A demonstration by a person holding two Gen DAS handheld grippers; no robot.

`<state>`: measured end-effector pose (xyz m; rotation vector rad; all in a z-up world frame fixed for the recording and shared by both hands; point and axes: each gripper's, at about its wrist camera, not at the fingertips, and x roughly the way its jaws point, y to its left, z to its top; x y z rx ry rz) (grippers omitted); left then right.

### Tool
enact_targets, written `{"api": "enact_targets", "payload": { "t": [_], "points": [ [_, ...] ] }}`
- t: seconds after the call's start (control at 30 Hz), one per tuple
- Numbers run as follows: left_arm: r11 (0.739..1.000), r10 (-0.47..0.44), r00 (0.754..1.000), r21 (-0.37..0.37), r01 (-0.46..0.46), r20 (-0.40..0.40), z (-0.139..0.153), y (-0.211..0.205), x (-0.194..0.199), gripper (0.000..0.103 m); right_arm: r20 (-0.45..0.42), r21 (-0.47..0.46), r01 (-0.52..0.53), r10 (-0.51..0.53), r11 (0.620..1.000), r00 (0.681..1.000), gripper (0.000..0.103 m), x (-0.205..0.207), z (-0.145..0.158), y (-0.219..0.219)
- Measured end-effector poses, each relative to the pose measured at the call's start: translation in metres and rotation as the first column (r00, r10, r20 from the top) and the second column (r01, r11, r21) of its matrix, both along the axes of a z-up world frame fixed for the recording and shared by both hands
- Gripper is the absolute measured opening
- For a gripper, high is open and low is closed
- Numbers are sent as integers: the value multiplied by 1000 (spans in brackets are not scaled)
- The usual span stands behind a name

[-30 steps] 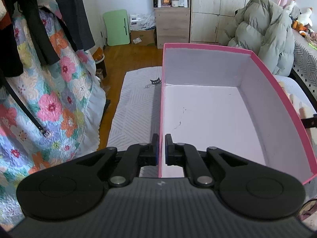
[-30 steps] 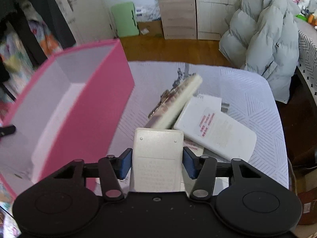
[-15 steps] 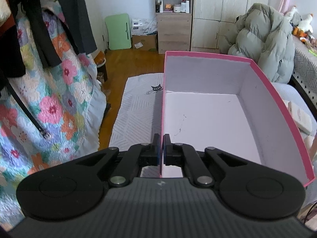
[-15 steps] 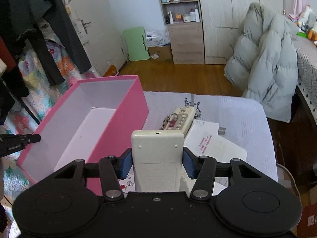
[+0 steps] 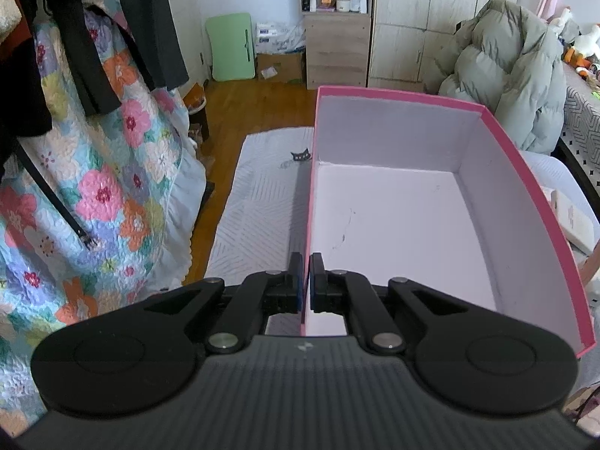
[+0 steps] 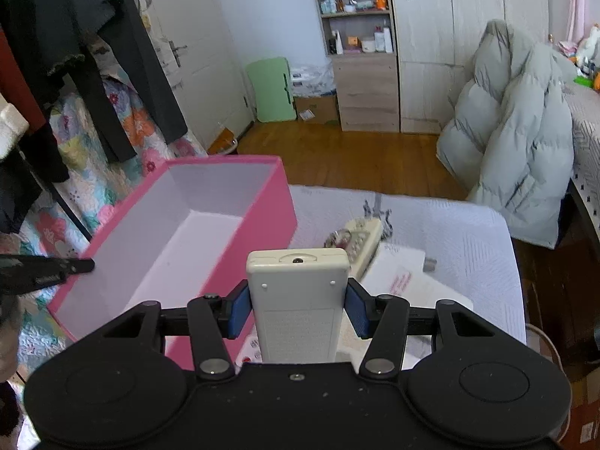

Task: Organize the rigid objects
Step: 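Close the right gripper on the cream air-conditioner remote and lift it, then carry the cream remote into the pink box and release it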

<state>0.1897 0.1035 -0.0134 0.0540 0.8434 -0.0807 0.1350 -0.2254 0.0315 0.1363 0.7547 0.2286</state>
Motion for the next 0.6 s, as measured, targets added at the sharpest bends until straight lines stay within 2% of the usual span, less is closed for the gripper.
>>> {"api": "enact_targets", "payload": {
  "t": [0.23,0.37,0.47,0.6],
  "points": [
    [999,-4,1000,-38,3,-31,0,6,3,2,133,-28,-91,94,995,987,58,11,58,23],
    [999,9,998,-53,-12,-56,-1,8,4,2,197,49,-203,190,978,962,58,21,86,41],
    [998,17,999,-57,-20,-48,-1,7,2,3,211,100,-290,264,952,941,58,33,88,63],
    [998,20,999,-56,-22,-44,-1,7,2,3,134,169,-343,324,924,937,58,70,59,98]
  ]
}}
